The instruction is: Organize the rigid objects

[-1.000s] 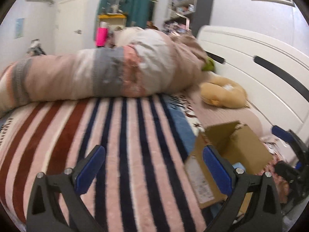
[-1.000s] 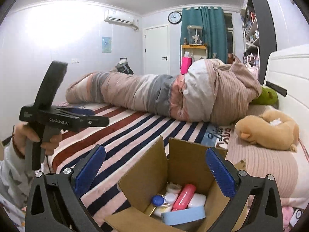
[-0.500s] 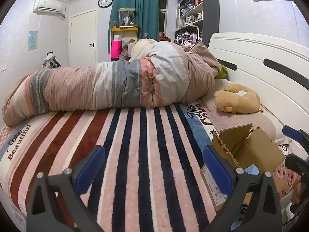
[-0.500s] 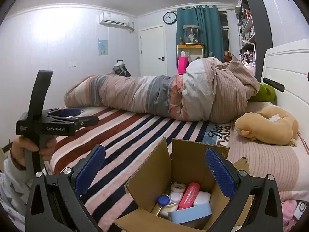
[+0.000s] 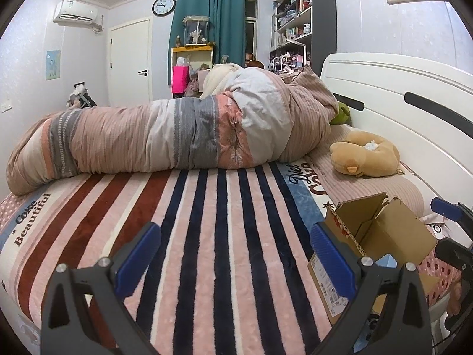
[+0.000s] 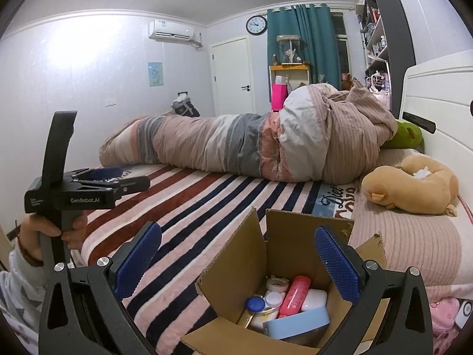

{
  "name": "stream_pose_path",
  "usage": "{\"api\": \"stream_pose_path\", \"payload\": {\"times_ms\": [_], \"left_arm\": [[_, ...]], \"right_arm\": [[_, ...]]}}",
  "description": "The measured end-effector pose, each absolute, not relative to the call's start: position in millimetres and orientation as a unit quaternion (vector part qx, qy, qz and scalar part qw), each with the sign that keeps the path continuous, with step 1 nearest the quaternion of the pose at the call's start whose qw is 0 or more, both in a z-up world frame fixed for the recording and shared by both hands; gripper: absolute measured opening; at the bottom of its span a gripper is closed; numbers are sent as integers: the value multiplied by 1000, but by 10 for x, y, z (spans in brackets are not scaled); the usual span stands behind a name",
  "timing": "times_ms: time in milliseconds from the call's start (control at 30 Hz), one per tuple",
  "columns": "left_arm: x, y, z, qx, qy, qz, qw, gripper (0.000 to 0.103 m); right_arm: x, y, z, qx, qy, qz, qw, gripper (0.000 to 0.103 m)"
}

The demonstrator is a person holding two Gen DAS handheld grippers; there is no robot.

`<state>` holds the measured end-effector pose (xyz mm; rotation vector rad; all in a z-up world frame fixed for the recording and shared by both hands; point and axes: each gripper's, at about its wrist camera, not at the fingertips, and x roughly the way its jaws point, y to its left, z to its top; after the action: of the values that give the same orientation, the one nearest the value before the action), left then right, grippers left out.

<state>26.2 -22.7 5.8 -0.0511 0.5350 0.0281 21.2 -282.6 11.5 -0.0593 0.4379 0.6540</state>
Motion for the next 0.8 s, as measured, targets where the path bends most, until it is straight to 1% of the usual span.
{"api": "stream_pose_path", "payload": {"times_ms": [800], "left_arm": [[237,-178,111,-23,253,19,967,101]], "right_arm": [[195,-2798,89,-22,214,308,927,103]]}}
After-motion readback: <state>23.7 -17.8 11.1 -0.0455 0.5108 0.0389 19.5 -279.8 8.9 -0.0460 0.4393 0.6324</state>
